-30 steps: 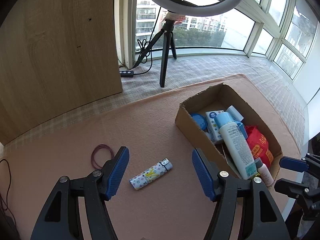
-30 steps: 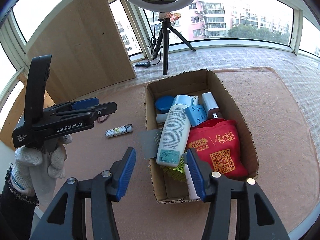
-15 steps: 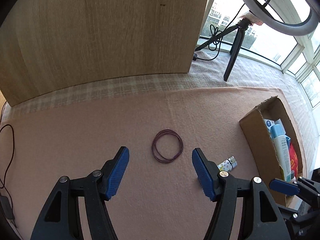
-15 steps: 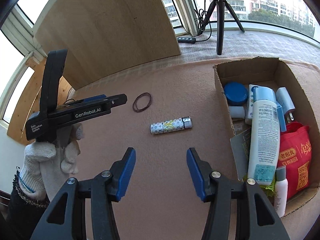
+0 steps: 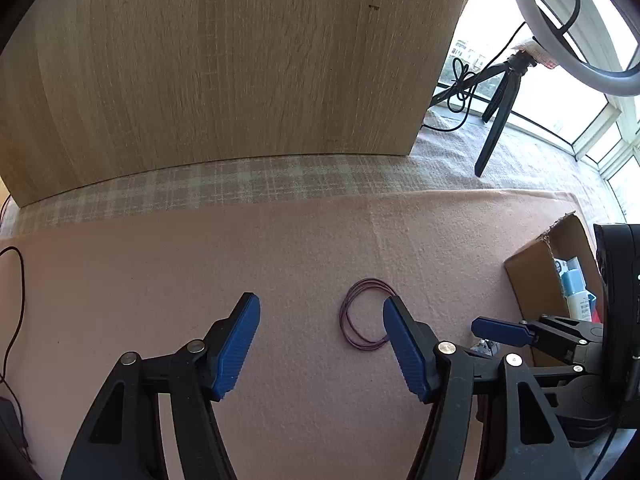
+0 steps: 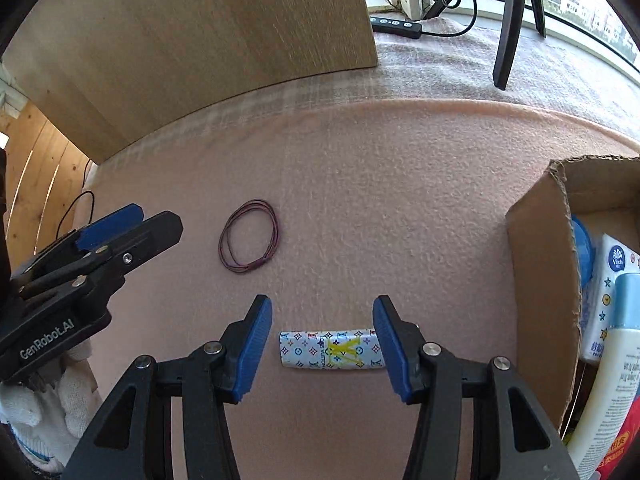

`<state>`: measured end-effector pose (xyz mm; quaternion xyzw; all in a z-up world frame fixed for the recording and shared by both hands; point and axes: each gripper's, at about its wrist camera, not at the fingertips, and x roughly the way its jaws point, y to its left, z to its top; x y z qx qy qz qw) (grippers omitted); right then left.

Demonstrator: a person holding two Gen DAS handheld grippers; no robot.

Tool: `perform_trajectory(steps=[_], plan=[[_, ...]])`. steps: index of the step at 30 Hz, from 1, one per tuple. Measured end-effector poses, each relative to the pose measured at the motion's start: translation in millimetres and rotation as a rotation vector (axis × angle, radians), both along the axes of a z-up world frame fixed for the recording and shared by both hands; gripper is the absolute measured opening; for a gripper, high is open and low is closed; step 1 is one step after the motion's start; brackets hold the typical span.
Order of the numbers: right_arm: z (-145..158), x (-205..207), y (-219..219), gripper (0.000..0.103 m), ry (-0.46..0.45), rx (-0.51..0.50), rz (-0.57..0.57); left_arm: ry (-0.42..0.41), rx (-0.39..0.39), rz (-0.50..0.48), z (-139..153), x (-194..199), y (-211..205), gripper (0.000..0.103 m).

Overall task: Organize objects
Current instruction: 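Move the right tool to the patterned lighter, then grasp the lighter with the right tool while the left tool grasps the purple rubber band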

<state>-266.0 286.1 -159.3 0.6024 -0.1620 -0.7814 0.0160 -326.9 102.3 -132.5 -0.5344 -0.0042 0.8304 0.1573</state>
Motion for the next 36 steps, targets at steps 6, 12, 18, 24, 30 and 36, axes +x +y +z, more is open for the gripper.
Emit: perform_trajectory(steps=[6,12,18,24,30,36], plan=[[-11,-5,-4,0.048,-0.069,0.052,0.034,0.000,0.002,-0.035,-5,-14,16,0.067],[-14,30,-6,0.048,-0.133,-0.042,0.057,-0.053,0.039,-0.059,-21,-34,36,0.059],[-12,75,-21,0.048,-0.115,-0.073,0.071,-0.108,-0.036,-0.114,-44,-38,51,0.038],[-2,100,-13,0.048,-0.051,-0.042,0.015,-0.098,-0.091,-0.183,-46,-14,55,0.021],[8,111,-3,0.048,-0.024,-0.047,-0.016,-0.104,-0.075,-0.215,-47,29,35,0.016],[14,107,-7,0.048,-0.015,-0.035,0.000,-0.099,-0.103,-0.243,-46,89,9,0.016]])
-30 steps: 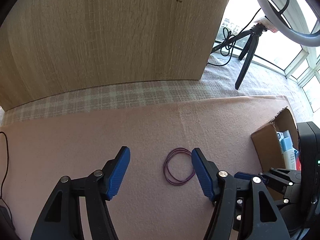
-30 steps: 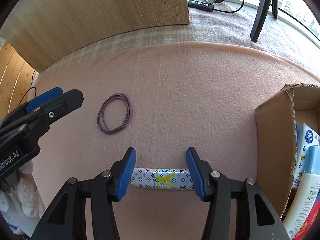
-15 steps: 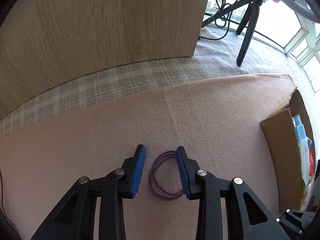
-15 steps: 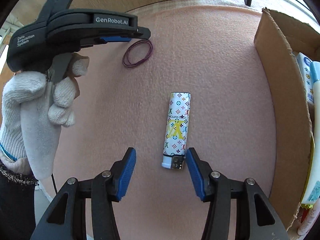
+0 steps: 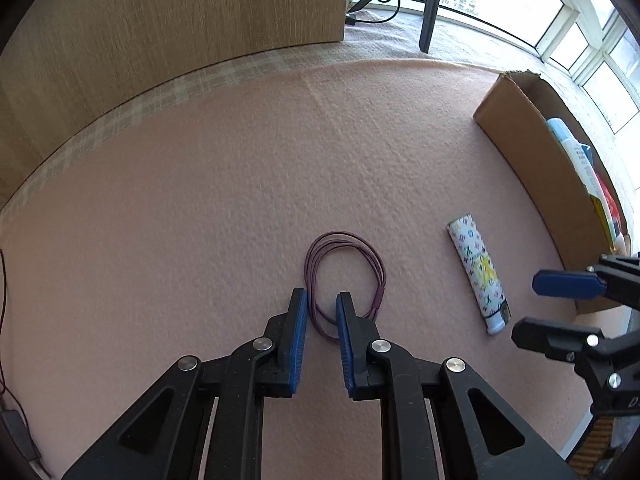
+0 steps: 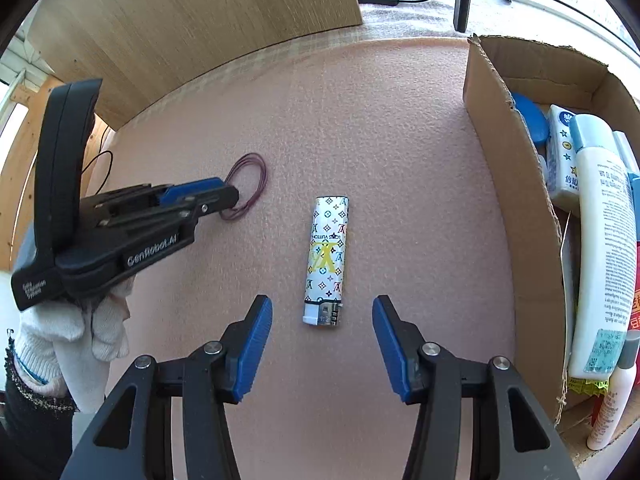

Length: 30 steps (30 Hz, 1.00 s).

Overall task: Organize objects
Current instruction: 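Grasp the lighter with the right tool while the left tool grasps the purple rubber band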

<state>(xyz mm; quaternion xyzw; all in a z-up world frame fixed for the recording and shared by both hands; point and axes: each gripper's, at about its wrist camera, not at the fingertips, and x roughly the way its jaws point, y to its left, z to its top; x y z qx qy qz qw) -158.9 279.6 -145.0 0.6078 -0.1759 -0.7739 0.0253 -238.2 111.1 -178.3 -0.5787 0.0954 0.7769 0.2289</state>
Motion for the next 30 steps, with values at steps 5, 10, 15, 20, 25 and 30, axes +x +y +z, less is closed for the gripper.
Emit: perform_trajectory(steps=[5,10,15,20,25,30], plan=[[-5,-14,-4,0.048,0.003,0.018,0.018,0.016,-0.015,0.014,2,48,-26,0.016],[-12,-27,-7,0.048,0.019,0.074,-0.018,0.003,0.051,0.123,3,73,-58,0.016],[-22,-42,-14,0.047,0.001,0.180,-0.007,0.000,0.062,0.136,5,94,-69,0.016],[-22,-46,-30,0.025,0.016,0.285,0.046,-0.007,0.061,0.128,7,108,-79,0.016],[-23,-31,-53,0.021,0.041,0.321,0.117,0.005,0.065,0.122,11,110,-82,0.021],[-23,-11,-62,0.021,0.044,0.274,0.133,0.002,0.100,0.135,11,88,-79,0.044]])
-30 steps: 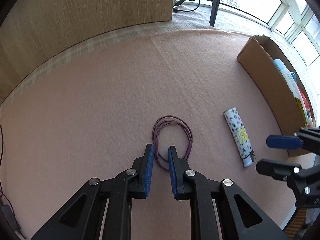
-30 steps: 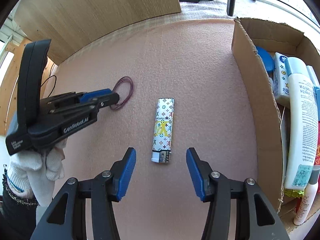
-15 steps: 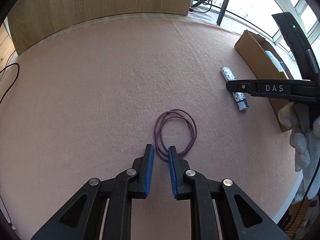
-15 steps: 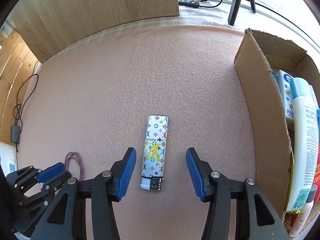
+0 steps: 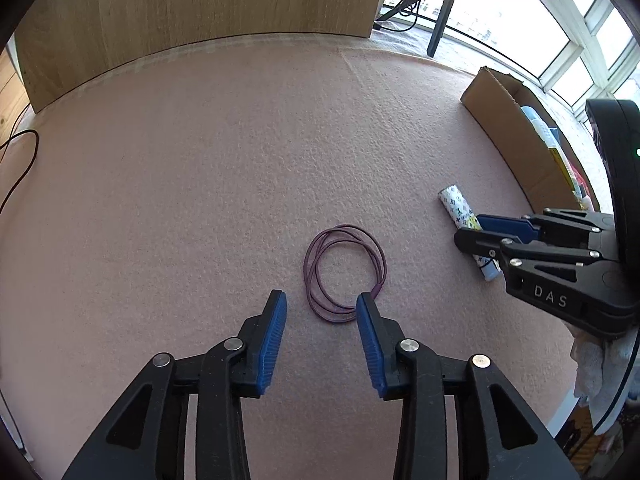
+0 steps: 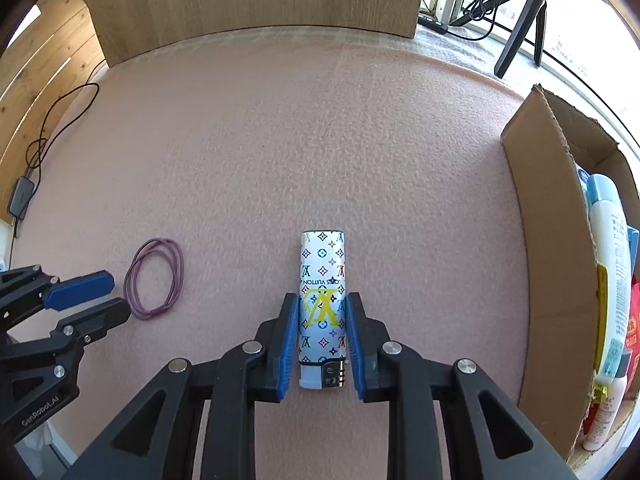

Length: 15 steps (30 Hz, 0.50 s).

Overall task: Organize objects
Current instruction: 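Grasp the lighter with the right tool while the left tool grasps the purple rubber band, then carry the lighter and rubber band into the box with both tools and release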

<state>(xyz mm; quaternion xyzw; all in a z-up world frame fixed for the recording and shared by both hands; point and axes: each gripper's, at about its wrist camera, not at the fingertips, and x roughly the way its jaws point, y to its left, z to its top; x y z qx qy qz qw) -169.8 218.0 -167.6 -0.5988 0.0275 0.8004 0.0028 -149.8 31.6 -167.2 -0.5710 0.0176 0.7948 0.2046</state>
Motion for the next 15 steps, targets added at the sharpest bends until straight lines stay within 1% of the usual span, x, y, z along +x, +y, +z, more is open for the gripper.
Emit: perform_trajectory(steps=[1,4,6,8,9,11,12,13,15], plan=[[1,4,0,0.021,0.000,-0.013,-0.006,-0.001,0.002,0.008,0,-3,-1,0.044],[0,16,4,0.021,0.005,-0.043,-0.027,-0.018,0.019,0.033,-11,-21,13,0.044],[1,24,5,0.021,0.009,-0.047,-0.040,-0.005,0.021,0.042,-13,-24,14,0.042],[2,30,6,0.021,0.016,-0.047,-0.051,0.012,0.004,0.034,-14,-22,18,0.034],[2,34,7,0.021,0.019,-0.048,-0.057,0.018,-0.004,0.024,-14,-20,18,0.025],[3,40,7,0.021,0.023,-0.061,-0.068,0.029,-0.012,0.009,-15,-16,23,0.014],[4,43,8,0.021,0.025,-0.068,-0.075,0.023,-0.003,0.002,-15,-14,24,0.004],[4,45,9,0.021,0.026,-0.072,-0.080,0.013,0.013,-0.002,-15,-13,25,0.002],[4,44,13,0.021,0.029,-0.083,-0.089,0.007,0.036,-0.002,-16,-10,29,0.002]])
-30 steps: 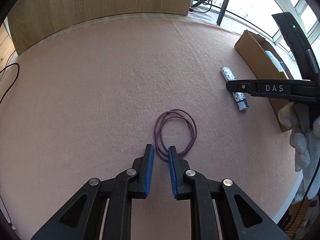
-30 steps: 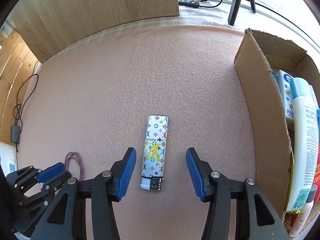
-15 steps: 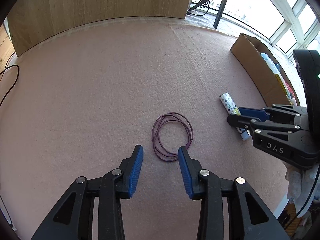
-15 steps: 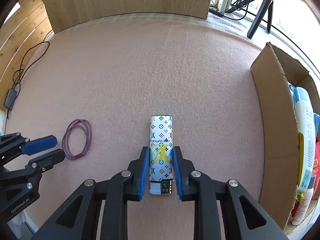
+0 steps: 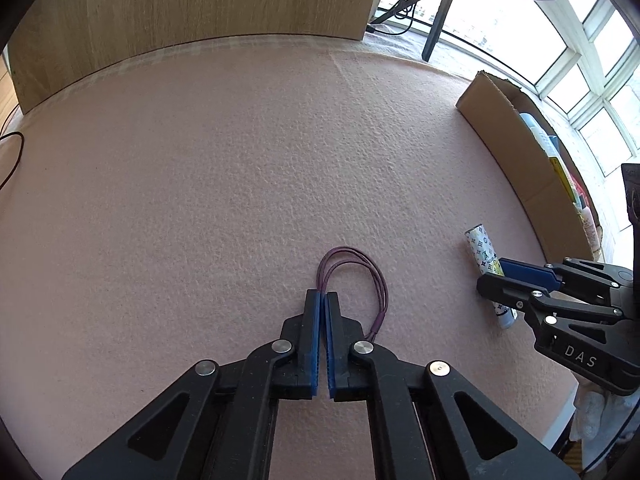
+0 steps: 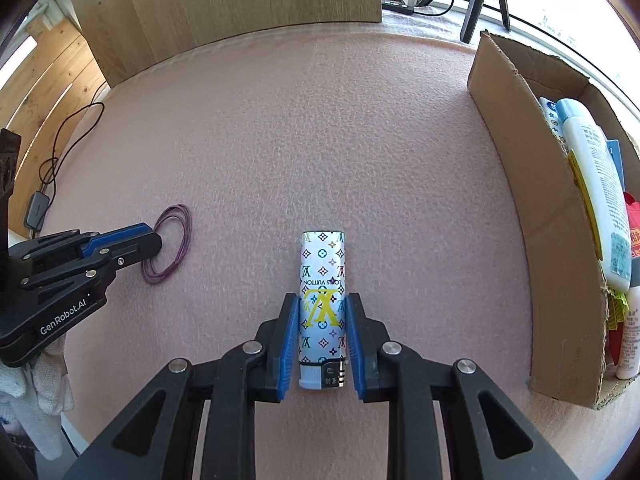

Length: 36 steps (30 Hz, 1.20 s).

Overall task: Organize objects
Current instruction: 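Carry the lighter and rubber band into the box with both tools and release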

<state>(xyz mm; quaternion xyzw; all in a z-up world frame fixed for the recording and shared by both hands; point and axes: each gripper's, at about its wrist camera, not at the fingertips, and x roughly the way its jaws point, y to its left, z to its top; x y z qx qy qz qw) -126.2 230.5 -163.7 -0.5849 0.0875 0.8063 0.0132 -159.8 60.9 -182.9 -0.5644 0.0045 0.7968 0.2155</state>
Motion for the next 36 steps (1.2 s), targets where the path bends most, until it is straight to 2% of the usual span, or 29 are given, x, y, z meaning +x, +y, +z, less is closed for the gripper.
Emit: perform_trajectory(steps=[4,10,15,23,28,36], plan=[[8,3,6,0.021,0.020,-0.015,-0.007,0.019,0.044,0.010,14,7,1,0.002],[31,12,17,0.021,0.071,-0.057,-0.024,0.084,0.109,0.002,57,5,10,0.002],[58,23,35,0.021,0.130,-0.084,-0.049,0.136,0.167,-0.043,92,-3,37,0.002],[99,43,94,0.021,0.224,-0.062,-0.133,0.201,0.203,-0.111,129,-29,107,0.002],[111,53,136,0.021,0.246,-0.019,-0.185,0.227,0.198,-0.155,140,-48,158,0.002],[108,60,194,0.021,0.237,0.032,-0.261,0.219,0.149,-0.200,124,-72,230,0.002]])
